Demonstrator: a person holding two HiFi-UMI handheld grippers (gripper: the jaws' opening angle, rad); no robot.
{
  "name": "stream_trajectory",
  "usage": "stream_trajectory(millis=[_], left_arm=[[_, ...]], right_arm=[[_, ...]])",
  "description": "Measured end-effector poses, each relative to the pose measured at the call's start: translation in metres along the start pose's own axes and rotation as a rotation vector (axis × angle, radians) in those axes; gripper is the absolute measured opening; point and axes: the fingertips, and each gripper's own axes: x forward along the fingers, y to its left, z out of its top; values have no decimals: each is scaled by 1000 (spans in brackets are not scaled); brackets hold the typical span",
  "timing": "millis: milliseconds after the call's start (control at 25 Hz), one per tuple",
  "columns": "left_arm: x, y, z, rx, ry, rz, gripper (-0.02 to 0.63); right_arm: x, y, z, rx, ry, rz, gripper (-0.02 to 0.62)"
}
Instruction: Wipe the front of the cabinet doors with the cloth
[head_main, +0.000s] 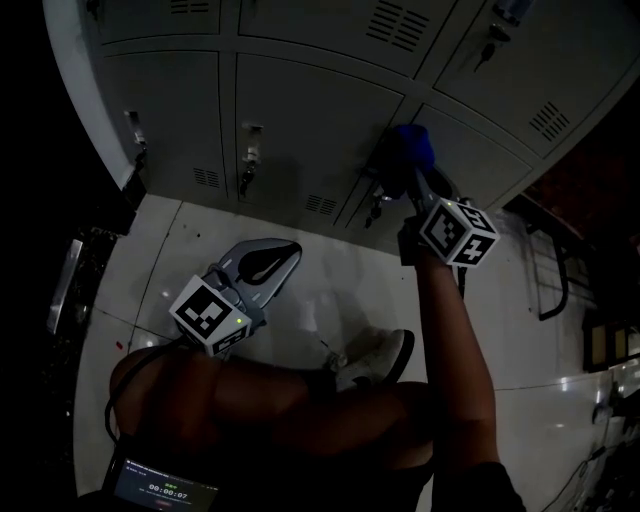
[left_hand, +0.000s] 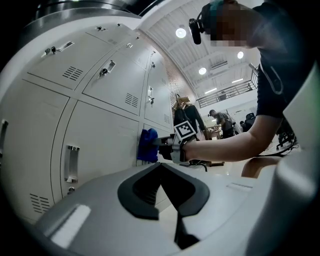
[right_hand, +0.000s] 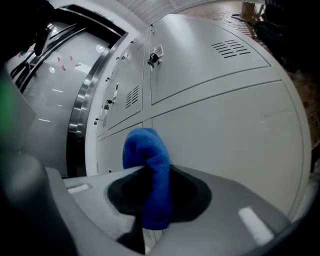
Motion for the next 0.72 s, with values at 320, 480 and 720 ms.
stream_trajectory(millis=[320, 480, 720], left_arm=[[-1, 0, -1, 3, 12, 0, 6], [-1, 0, -3, 5, 19, -2, 6], [0, -1, -8, 13, 34, -5, 6]], right_arm=[[-4, -18, 2, -29, -6, -46, 81], [-20, -43, 1, -8, -13, -85, 81], [-40, -72, 4, -22, -10, -129, 81]])
